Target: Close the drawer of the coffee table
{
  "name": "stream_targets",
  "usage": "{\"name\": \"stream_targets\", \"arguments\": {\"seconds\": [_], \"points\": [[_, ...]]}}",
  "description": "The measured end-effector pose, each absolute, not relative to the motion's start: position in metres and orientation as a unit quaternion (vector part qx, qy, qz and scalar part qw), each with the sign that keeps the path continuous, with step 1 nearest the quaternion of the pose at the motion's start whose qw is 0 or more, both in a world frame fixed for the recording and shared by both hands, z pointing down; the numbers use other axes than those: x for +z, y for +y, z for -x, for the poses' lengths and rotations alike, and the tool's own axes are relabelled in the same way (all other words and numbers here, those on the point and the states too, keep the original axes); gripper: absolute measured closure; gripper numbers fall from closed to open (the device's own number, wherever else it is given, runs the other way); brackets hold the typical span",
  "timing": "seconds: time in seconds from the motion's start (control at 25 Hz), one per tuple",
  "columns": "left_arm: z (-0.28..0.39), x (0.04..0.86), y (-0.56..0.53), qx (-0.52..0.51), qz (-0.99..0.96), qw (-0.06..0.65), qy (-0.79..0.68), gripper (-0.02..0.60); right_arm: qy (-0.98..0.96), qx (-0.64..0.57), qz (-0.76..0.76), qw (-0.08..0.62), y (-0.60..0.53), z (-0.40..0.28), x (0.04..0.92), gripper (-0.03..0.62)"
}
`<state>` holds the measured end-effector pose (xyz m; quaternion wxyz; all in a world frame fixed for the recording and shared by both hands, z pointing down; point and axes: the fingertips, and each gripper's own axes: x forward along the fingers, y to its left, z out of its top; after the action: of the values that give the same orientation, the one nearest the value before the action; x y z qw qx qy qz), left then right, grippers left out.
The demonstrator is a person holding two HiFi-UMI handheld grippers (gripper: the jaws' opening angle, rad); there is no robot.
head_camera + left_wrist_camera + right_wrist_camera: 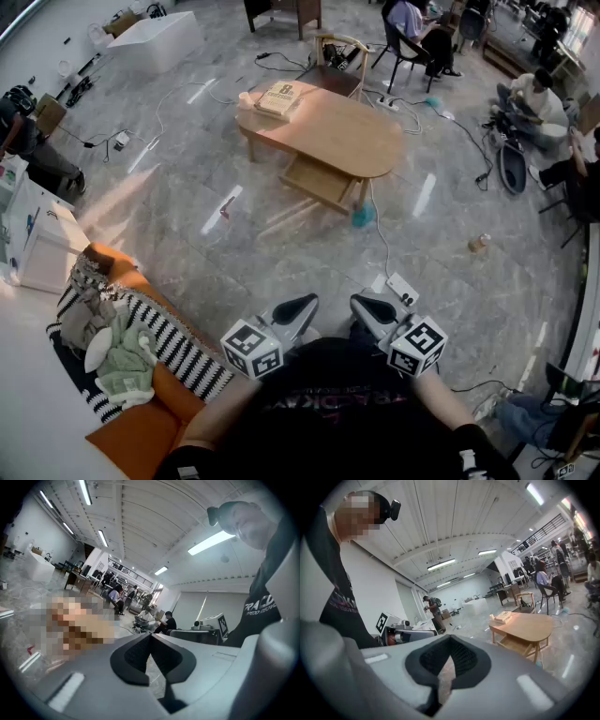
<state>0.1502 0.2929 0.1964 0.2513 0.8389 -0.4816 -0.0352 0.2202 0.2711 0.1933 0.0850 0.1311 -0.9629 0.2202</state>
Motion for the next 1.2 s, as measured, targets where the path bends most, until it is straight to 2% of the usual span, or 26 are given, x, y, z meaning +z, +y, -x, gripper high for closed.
{"name": "stream_targets", "arguments": {"seconds": [1.2], "points": [[-0.139, 0.203, 0.297, -0.034, -0.835, 0.246, -0.490, 0.578, -0.963, 0.221, -0.126, 0.088, 0.269, -0.211, 0.200, 0.595]]}}
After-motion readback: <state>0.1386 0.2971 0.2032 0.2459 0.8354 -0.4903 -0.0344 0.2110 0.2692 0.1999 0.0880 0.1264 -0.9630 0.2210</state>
